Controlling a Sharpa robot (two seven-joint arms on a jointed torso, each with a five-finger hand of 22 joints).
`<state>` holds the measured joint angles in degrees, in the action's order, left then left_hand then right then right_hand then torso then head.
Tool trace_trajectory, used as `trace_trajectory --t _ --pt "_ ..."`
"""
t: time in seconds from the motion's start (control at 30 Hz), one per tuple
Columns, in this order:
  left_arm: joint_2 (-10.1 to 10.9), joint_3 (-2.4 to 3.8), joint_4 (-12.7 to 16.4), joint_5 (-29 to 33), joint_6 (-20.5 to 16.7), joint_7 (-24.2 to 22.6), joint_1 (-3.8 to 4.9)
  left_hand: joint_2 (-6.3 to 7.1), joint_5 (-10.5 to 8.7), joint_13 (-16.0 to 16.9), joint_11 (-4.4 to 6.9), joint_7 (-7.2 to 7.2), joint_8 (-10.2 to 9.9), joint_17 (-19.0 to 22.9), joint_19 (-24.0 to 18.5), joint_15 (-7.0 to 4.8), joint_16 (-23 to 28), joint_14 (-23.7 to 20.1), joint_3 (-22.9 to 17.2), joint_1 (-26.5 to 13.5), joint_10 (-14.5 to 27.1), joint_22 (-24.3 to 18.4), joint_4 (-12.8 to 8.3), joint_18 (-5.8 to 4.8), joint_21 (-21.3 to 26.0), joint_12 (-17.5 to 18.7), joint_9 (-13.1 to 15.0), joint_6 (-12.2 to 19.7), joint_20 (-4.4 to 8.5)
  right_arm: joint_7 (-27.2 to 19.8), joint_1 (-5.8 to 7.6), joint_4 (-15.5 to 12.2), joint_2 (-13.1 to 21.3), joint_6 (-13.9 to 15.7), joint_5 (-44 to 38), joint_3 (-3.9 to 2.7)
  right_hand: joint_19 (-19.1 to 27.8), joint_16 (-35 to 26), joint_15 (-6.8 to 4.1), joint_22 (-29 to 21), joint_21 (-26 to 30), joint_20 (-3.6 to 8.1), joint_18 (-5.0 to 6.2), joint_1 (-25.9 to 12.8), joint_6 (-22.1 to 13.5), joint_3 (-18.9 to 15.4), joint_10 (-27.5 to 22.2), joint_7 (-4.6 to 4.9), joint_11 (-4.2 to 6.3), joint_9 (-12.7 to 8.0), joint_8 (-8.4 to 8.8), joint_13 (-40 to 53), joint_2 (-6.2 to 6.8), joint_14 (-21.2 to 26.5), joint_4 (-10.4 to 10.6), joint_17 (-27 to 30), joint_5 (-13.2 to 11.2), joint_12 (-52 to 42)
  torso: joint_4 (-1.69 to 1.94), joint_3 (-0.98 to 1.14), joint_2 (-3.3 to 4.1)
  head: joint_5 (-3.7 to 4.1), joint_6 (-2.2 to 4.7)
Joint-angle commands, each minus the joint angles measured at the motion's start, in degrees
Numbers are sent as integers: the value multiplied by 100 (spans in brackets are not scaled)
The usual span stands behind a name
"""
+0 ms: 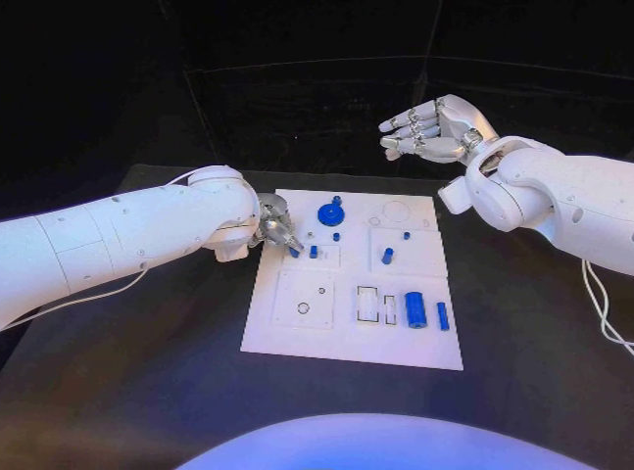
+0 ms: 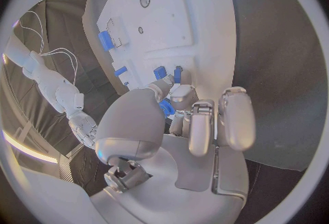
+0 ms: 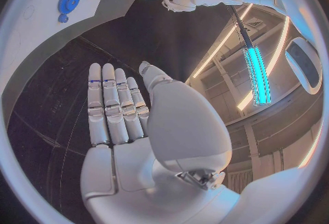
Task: Assemble the parts on the task board
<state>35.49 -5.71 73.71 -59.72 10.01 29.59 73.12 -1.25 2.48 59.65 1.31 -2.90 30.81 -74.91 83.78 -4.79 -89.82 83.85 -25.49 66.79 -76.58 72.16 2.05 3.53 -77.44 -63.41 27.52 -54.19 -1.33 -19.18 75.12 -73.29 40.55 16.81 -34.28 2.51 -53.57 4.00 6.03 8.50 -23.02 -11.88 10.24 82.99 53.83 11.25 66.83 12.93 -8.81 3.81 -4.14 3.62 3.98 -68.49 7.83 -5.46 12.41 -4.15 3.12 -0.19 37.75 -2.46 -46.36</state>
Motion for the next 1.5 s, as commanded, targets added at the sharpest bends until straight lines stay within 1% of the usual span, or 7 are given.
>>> trace_trajectory --t 0.03,0.5,0.8,0.87,1.0,1.17,1.5 --pt "-6 -1 -13 -49 156 67 1 -53 32 5 7 -3 38 -1509 71 5 -18 615 -641 -6 -26 5 -601 28 8 -8 3 -21 -10 -44 12 -8 0 -36 18 -4 -30 -27 11 -9 37 -29 16 -26 -45 -1 -33 -11 5 4 16 -4 -19 48 -43 9 18 12 7 0 -3 3 -5" --pt "-8 -1 -22 -50 230 99 2 -23 34 10 7 -2 59 -1509 75 5 -18 615 -716 -21 -30 19 -622 25 -1 -15 6 -23 -11 -45 12 -1 -1 -41 18 -4 -30 -27 11 -9 37 -29 16 -26 -45 -1 -33 -11 5 4 16 -4 -19 48 -43 9 18 12 5 -1 -2 -2 -21" --pt "-90 -1 -95 -48 206 70 2 -2 33 27 4 -2 91 -1509 82 10 -18 615 -748 -103 -48 42 -583 21 -14 -36 14 -48 -14 -49 12 12 -12 -43 18 -4 -30 -27 11 -9 37 -29 16 -26 -45 -1 -33 -11 5 4 16 -4 -19 48 -43 9 18 12 1 2 0 -6 -24" --pt "-114 -2 -124 -42 214 72 2 29 32 36 12 14 138 -1509 87 8 -18 615 -736 -220 -62 59 -518 18 -25 -51 28 -93 -15 -50 12 10 -13 -43 18 -4 -30 -27 11 -9 37 -29 16 -26 -45 -1 -33 -11 5 4 16 -4 -19 48 -43 9 18 12 -2 5 1 -4 -24" --pt "-157 -7 -164 -32 270 88 2 101 32 53 30 41 193 -1509 94 -4 -18 615 -685 -379 -80 83 -437 15 -39 -75 45 -133 -9 -50 12 6 -13 -44 18 -4 -30 -27 11 -9 37 -29 16 -26 -45 -1 -33 -11 5 4 16 -4 -19 48 -43 9 18 12 -2 1 4 6 -30" --pt "-192 -52 -184 -28 342 121 2 206 31 81 54 73 249 -1509 110 -22 -18 615 -577 -552 -106 135 -354 5 -74 -109 59 -178 4 -49 12 4 -11 -45 18 -4 -30 -27 11 -9 37 -29 16 -26 -45 -1 -33 -11 5 4 16 -4 -19 48 -43 9 18 12 0 0 -1 11 -41" --pt "-217 -74 -256 -27 334 197 2 284 31 132 88 114 316 -1509 129 -50 -18 615 -435 -726 -147 196 -262 -6 -115 -165 66 -246 28 -51 12 3 -11 -45 18 -4 -34 -26 14 -17 49 -32 15 -42 -49 -2 -37 -9 3 5 15 -3 -22 51 -44 15 17 9 8 -3 -3 29 -50"
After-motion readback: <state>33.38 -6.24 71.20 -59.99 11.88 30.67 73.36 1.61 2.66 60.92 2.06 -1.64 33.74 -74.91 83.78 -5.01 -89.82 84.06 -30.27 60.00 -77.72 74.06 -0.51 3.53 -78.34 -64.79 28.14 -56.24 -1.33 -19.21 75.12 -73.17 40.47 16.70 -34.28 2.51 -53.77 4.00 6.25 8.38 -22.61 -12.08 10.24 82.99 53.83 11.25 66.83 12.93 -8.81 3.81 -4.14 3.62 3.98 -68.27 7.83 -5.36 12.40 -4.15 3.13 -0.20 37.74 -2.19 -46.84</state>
